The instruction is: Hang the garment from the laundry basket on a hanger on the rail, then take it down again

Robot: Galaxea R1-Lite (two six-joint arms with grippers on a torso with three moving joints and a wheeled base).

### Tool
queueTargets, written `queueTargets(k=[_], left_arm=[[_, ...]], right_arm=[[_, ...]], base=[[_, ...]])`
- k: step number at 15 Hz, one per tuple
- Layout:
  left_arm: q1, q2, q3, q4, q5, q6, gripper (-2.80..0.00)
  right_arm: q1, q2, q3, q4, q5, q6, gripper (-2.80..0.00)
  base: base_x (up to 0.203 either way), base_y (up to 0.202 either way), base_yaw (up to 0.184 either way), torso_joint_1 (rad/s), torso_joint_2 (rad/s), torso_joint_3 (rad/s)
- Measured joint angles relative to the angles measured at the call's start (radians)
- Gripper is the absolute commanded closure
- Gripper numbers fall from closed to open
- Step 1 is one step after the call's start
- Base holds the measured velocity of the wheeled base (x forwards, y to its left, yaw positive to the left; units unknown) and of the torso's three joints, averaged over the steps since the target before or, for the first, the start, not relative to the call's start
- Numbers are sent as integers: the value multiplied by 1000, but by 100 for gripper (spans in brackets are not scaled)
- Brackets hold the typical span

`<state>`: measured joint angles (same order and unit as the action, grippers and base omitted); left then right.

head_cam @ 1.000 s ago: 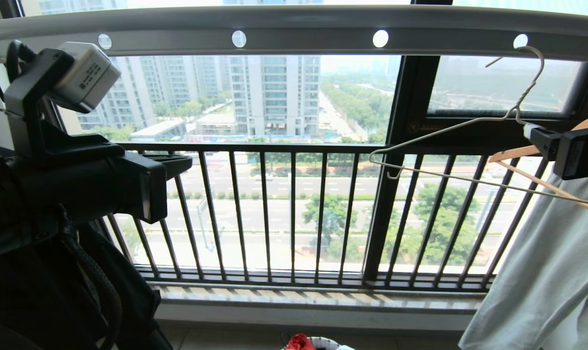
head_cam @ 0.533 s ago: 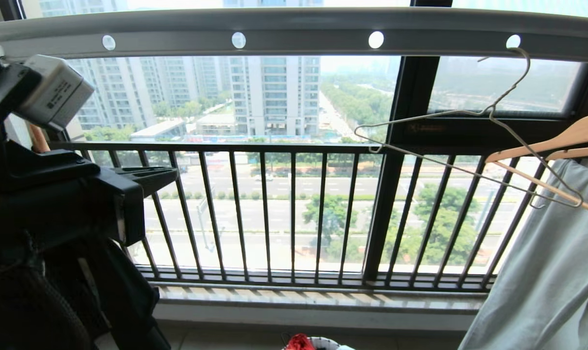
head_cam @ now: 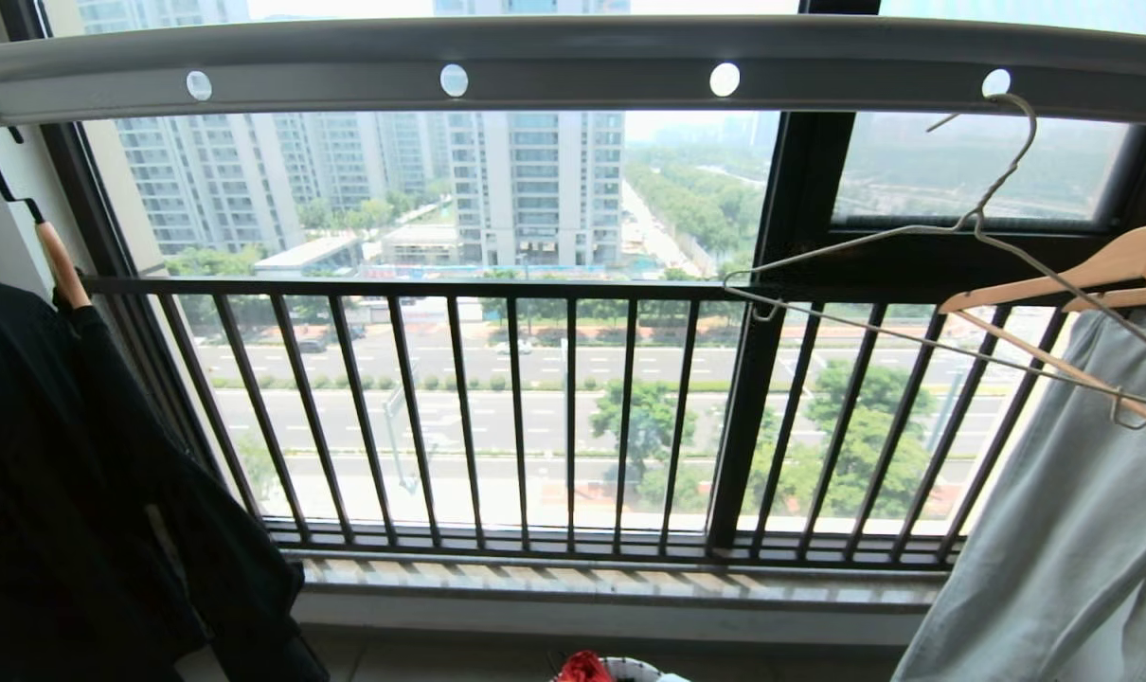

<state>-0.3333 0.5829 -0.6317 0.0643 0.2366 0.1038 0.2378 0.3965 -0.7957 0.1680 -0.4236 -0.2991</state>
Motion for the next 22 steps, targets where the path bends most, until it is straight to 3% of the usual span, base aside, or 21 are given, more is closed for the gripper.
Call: queueTargets(k=[3,6,9,12,15,17,19,22], left_arm=[[218,-187,63,60,11,14,0],[302,-366,220,73,16,69,0],[322,-510,394,72,18,107,0],[327,-562,510,57,10,93,0],[327,-578,574,-49,-104,7,0],[327,-581,612,-119,-173,-51,0],[328,-581,625,-102,-186,-65,0],[327,-582,629,-53,-187,-110,0]], right_arm=[[-93,-70,-57,76,-5,-4,0],[-128,-107,-116,163,-1,-4,0],[-133,-108,-121,181,9,-5,0],[-175,-116,-70,175,13,-4,0],[-199,-152,30,165,30,26,0],[-214,-198,135,162,123,102,0],[-223,-266,252,162,263,189,0],[-229,-352,434,104,384,219,0]], base=[[0,0,0,0,0,0],[0,0,0,0,0,0],[0,0,0,0,0,0],[0,0,0,0,0,0],[0,0,0,0,0,0],[0,0,0,0,0,0],[0,0,0,0,0,0],[0,0,0,0,0,0]])
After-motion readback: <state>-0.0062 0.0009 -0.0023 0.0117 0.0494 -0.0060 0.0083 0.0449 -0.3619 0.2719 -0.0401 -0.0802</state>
